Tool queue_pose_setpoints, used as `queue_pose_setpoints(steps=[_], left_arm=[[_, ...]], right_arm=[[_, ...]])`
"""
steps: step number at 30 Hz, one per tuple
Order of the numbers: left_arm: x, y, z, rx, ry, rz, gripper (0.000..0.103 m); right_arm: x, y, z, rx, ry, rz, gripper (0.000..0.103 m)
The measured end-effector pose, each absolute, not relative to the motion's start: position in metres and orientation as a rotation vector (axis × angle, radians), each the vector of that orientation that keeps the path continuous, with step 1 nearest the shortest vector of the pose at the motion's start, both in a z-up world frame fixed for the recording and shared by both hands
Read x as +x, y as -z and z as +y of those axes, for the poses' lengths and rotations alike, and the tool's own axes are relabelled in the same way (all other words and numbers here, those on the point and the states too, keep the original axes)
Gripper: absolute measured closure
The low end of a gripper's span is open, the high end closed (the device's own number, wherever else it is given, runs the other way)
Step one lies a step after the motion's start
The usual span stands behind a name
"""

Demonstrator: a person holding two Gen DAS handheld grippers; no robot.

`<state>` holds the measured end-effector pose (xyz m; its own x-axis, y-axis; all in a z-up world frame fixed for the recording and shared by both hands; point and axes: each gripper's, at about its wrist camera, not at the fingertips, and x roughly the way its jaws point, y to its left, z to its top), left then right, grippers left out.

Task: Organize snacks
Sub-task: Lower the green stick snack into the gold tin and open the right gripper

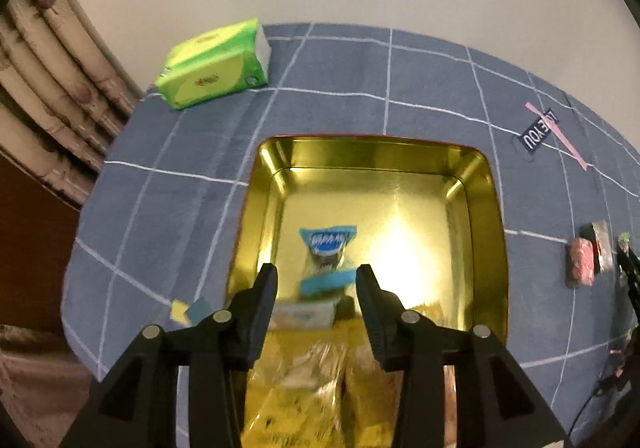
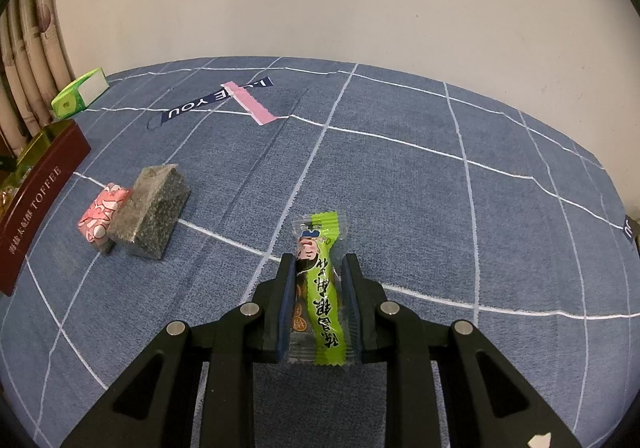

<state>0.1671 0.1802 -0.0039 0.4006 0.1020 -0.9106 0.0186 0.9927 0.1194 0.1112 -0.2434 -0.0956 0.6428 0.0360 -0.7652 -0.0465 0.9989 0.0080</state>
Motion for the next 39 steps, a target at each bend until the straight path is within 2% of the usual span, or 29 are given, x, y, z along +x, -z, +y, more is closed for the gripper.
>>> queue_pose_setpoints(steps=[5,14,20,30,39], left_arm=[[0.135,-0.013,0.186,0.157,-0.094,1.073,0.061],[0.085,-0.023,0.221,0.028,-0.161,1.033,0.059],[0.057,-0.019,0.251,-0.035,-0.243,1.001,0.055],[0.019,-0.009,0.290,-0.116,-0.329,0.991,0.055],[0.010,-0.011,0.315,-0.216,-0.363,0.966,0.055]], right_arm=[[0.112,0.095,-0.244,0.003,-0.029,0.876,0.082],[0.117,0.089,-0.235,0.044,0.039,0.942,0.083],[0.110,0.064,-0.211,0.115,0.029,0.942,0.083],[0.098,0.004,-0.076,0.084,-0.224,0.921,0.083],[0.093,0.003,0.038,-0.047,-0.359,0.968,0.083]])
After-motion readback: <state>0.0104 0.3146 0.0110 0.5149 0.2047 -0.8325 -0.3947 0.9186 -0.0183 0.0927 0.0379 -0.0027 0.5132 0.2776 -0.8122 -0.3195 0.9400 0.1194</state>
